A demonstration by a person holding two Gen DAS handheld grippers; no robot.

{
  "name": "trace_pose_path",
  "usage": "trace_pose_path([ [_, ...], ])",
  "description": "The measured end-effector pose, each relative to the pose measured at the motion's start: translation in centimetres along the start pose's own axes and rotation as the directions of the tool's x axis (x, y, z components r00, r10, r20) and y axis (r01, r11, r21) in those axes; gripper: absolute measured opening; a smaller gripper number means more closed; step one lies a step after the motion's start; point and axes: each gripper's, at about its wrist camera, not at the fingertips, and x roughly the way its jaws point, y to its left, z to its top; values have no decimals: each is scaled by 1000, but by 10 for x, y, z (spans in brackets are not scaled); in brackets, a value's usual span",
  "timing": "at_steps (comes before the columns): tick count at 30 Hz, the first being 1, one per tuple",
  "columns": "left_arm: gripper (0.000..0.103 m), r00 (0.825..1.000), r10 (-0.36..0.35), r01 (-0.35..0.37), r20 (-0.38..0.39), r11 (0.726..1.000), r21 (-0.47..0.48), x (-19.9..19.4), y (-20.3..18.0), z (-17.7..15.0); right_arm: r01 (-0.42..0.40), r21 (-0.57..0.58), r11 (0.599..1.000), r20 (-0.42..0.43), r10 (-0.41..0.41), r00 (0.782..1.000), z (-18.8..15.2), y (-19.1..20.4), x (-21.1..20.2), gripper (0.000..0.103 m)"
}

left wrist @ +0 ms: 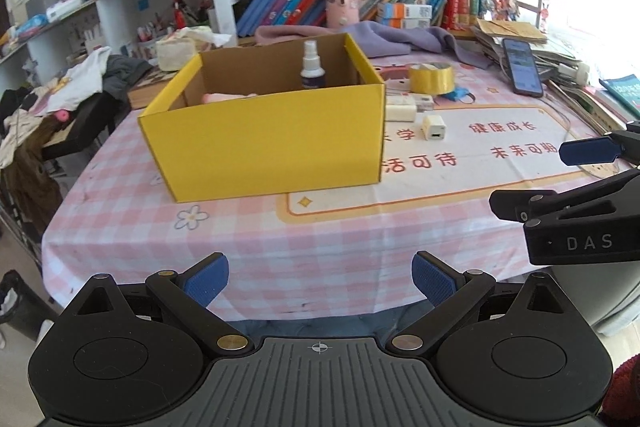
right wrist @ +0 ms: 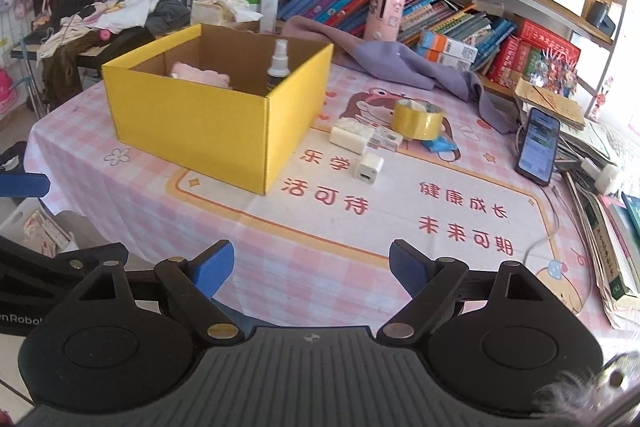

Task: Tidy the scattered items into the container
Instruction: 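Withdraw both open tools from the yellow box, then reach the left tool to the white charger while the right tool approaches the yellow tape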

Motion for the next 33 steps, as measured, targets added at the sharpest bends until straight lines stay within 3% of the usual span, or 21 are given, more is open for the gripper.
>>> trace_pose_path([
  [17, 100, 993, -111, 114, -41, 990, 79, 25, -44, 15, 69, 67, 995, -56, -65, 996, -10, -42, 8, 85],
  [33, 98, 977, -211, 204, 19, 962, 183, 49, -98, 41, 106, 191, 976, -41, -100, 994, -10, -100, 18, 75],
])
